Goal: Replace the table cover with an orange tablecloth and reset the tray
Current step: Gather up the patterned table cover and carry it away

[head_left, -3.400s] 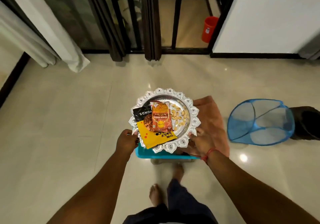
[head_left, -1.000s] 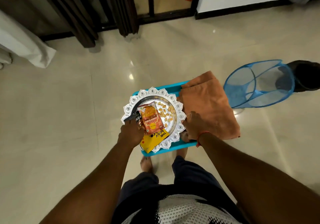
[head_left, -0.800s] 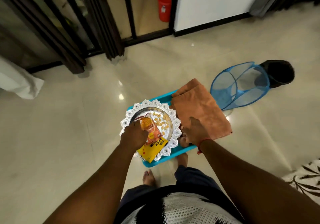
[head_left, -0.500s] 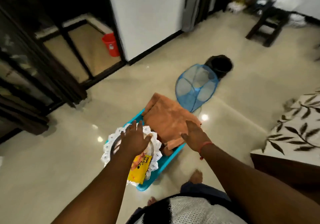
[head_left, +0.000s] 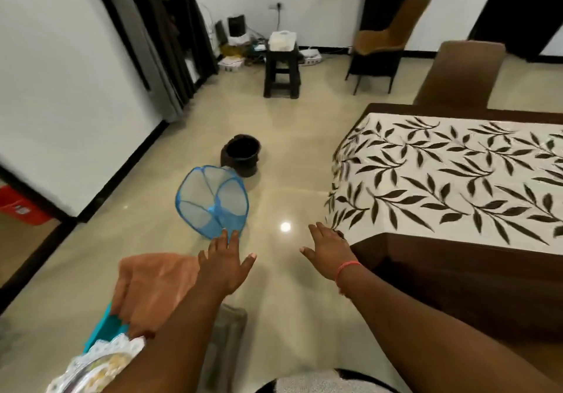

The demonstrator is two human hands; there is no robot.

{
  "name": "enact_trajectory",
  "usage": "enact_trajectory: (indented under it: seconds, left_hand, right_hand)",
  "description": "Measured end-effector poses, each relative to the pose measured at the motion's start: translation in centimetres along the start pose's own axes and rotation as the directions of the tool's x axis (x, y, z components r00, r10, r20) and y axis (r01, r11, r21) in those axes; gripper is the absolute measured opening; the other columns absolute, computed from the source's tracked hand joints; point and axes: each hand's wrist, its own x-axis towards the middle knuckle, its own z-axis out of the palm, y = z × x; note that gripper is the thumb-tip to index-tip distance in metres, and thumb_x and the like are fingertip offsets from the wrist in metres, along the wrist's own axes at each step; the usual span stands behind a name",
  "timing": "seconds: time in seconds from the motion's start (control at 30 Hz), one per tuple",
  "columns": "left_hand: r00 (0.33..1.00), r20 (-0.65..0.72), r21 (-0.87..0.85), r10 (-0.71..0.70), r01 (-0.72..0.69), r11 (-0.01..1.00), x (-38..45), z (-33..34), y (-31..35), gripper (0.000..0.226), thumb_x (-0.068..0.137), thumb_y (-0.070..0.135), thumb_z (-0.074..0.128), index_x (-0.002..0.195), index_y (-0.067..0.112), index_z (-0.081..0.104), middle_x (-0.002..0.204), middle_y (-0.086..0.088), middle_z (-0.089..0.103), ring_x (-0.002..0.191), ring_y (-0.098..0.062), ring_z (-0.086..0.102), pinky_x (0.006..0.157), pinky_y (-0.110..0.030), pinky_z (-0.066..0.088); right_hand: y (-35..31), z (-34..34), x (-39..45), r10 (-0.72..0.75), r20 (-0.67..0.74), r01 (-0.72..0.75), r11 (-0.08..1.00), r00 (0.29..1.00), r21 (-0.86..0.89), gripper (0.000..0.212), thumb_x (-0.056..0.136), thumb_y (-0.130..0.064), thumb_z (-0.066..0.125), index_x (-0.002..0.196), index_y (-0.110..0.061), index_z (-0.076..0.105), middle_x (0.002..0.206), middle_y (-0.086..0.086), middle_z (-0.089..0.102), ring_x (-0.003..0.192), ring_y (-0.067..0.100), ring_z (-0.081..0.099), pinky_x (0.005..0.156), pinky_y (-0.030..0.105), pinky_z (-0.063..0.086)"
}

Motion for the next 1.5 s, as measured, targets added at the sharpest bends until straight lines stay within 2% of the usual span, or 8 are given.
enact_trajectory:
  seconds: [0.2,0.37,0.63,0.8,1.1,1.3,1.43,1.5]
  left_hand:
    - [0.983,0.028,0.069,0.181,-0.182,0.981,5.8,2.2,14.7,0.08,0.095,0.066,0.032,0.157,0.026,0.002,0.165,-0.005,0.001,0.15,-0.029,0.01,0.118,-0.057,0.014]
    - [0.953,0.042,0.061,0.3,-0.303,0.951,9.3,1.9,24.6,0.078,0.096,0.062,0.034,0.157,0.027,0.0,0.166,-0.004,-0.004,0.151,-0.029,0.006,0.119,-0.056,0.01]
    - [0.909,0.177,0.068,0.378,-0.394,0.916,16.0,3.2,30.8,0.078,0.096,0.061,0.036,0.157,0.027,0.001,0.166,-0.003,-0.003,0.151,-0.028,0.005,0.119,-0.057,0.009]
    - [0.846,0.271,0.096,0.458,-0.498,0.862,22.3,4.2,33.2,0.079,0.096,0.058,0.039,0.157,0.026,0.001,0.166,-0.005,-0.004,0.151,-0.03,0.005,0.119,-0.058,0.011]
    - [0.568,0.467,0.192,0.678,-0.813,0.549,37.0,2.1,36.9,0.077,0.097,0.056,0.039,0.157,0.026,0.002,0.165,-0.005,-0.005,0.151,-0.03,0.003,0.118,-0.059,0.009]
    - [0.529,0.532,0.276,0.662,-0.847,0.455,45.2,1.3,40.3,0.077,0.096,0.056,0.04,0.157,0.025,0.004,0.165,-0.005,-0.004,0.15,-0.031,0.004,0.119,-0.057,0.009]
    - [0.455,0.567,0.232,0.686,-0.888,0.397,46.7,3.0,44.4,0.075,0.096,0.054,0.042,0.156,0.026,0.009,0.165,-0.004,-0.003,0.151,-0.031,0.003,0.118,-0.058,0.011]
    - [0.459,0.582,0.244,0.671,-0.886,0.394,47.5,3.5,46.0,0.074,0.096,0.054,0.043,0.156,0.026,0.01,0.165,-0.005,-0.004,0.151,-0.032,0.002,0.118,-0.058,0.011]
  right_hand:
    - [14.8,-5.0,0.3,0.182,-0.044,-0.181,0.983,0.982,0.033,0.073,0.098,-0.056,0.04,0.157,-0.021,0.016,0.166,0.006,0.012,0.151,0.028,0.016,0.119,0.052,0.023]
    - [22.3,-7.0,0.1,0.289,-0.051,-0.284,0.955,0.956,0.089,0.072,0.096,-0.058,0.042,0.155,-0.023,0.02,0.165,0.005,0.015,0.151,0.028,0.018,0.117,0.053,0.026]
    - [27.1,-6.7,1.6,0.41,-0.007,-0.403,0.9,0.912,0.169,0.07,0.098,-0.056,0.041,0.156,-0.022,0.018,0.166,0.005,0.013,0.152,0.029,0.015,0.118,0.055,0.025]
    - [29.1,-6.3,3.7,0.548,0.026,-0.541,0.816,0.836,0.203,0.072,0.098,-0.057,0.039,0.157,-0.022,0.015,0.166,0.003,0.011,0.153,0.027,0.01,0.119,0.055,0.019]
    - [27.1,-5.4,9.4,0.804,0.0,-0.791,0.584,0.594,0.185,0.082,0.094,-0.063,0.036,0.159,-0.026,0.003,0.167,-0.004,-0.005,0.154,0.024,-0.004,0.119,0.057,0.017]
    - [25.6,-5.3,11.1,0.894,0.035,-0.85,0.413,0.447,0.327,0.079,0.095,-0.057,0.044,0.158,-0.034,0.002,0.167,-0.008,-0.007,0.154,0.024,-0.006,0.12,0.06,0.011]
    - [24.9,-5.4,12.3,0.969,0.043,-0.897,0.21,0.245,0.388,0.079,0.092,-0.063,0.047,0.155,-0.047,0.004,0.167,0.001,-0.005,0.153,0.032,-0.005,0.118,0.063,0.008]
    - [25.0,-5.3,13.3,0.98,0.036,-0.917,0.171,0.197,0.359,0.077,0.092,-0.065,0.045,0.155,-0.047,0.004,0.167,0.008,-0.004,0.152,0.037,-0.004,0.118,0.065,0.01]
